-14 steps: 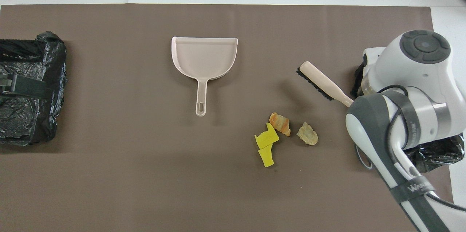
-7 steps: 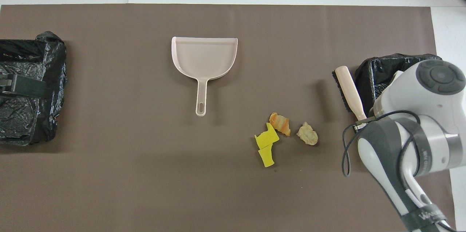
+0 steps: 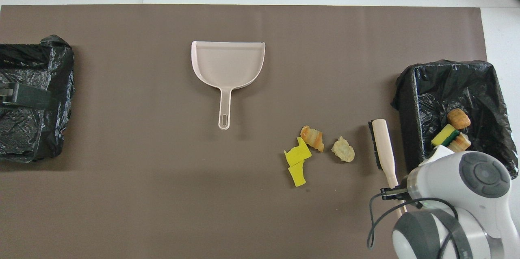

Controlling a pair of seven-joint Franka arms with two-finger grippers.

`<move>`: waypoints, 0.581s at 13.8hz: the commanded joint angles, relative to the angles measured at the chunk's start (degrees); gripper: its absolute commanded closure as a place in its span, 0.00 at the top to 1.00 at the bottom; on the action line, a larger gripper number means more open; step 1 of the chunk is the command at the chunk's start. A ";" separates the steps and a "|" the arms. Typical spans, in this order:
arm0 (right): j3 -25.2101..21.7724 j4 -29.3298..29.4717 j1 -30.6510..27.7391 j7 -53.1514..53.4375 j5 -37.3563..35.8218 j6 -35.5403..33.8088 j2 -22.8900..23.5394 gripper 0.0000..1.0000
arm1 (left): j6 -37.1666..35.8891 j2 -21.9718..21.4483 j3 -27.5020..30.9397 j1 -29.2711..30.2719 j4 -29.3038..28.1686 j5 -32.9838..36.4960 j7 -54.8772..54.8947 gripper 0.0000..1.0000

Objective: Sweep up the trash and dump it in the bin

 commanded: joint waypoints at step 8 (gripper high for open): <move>0.17 -4.01 8.67 11.92 1.37 5.32 0.39 0.00 | -1.23 -0.16 -0.11 0.27 0.66 0.49 0.39 1.00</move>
